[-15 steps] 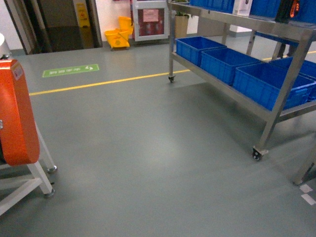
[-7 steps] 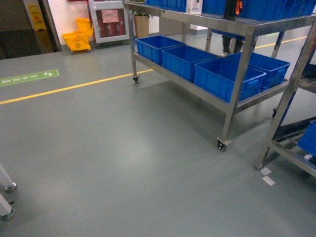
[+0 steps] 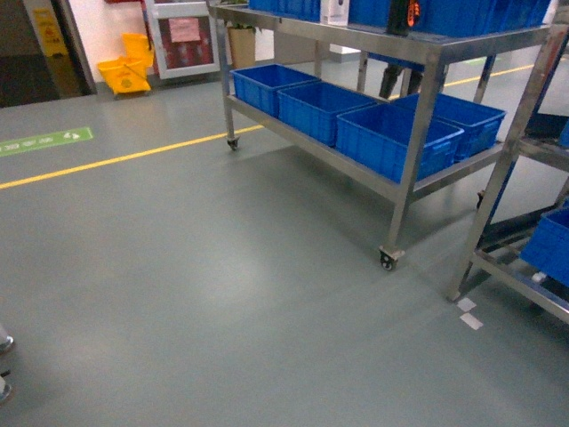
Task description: Pick red block from blue box to shelf
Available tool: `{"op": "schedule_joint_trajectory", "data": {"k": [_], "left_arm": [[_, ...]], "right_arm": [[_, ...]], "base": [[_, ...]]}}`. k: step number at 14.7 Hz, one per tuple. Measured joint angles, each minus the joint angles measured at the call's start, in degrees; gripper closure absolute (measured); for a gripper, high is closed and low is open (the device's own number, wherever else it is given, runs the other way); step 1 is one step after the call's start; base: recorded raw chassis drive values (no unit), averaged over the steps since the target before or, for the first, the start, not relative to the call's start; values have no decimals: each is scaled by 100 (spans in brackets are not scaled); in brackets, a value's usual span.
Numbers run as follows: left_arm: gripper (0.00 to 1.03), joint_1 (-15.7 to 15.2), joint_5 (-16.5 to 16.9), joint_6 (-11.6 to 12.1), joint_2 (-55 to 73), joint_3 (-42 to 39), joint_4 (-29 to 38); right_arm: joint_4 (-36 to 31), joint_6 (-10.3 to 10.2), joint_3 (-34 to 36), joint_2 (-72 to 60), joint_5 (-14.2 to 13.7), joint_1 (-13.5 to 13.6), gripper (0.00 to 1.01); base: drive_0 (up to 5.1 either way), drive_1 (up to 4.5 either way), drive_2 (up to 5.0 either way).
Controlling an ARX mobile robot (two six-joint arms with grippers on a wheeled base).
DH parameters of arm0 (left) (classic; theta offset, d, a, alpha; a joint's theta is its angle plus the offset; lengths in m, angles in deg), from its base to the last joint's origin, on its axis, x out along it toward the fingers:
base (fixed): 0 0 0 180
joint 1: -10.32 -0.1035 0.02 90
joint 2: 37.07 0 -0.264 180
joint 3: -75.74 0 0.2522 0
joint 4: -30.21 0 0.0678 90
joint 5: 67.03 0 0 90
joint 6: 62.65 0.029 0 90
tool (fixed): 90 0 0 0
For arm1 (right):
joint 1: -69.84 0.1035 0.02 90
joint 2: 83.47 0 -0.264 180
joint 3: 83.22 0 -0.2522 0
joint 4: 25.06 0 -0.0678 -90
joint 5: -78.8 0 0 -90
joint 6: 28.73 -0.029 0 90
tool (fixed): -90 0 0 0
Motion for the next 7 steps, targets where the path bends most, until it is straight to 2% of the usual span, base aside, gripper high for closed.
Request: {"op": "schedule_joint_trajectory", "data": {"k": [7], "left_arm": [[5,0,-2,0,0,0,0]], "right_arm": [[0,0,0,0,0,0,74]], "base": [[-159,-159,-159]]}}
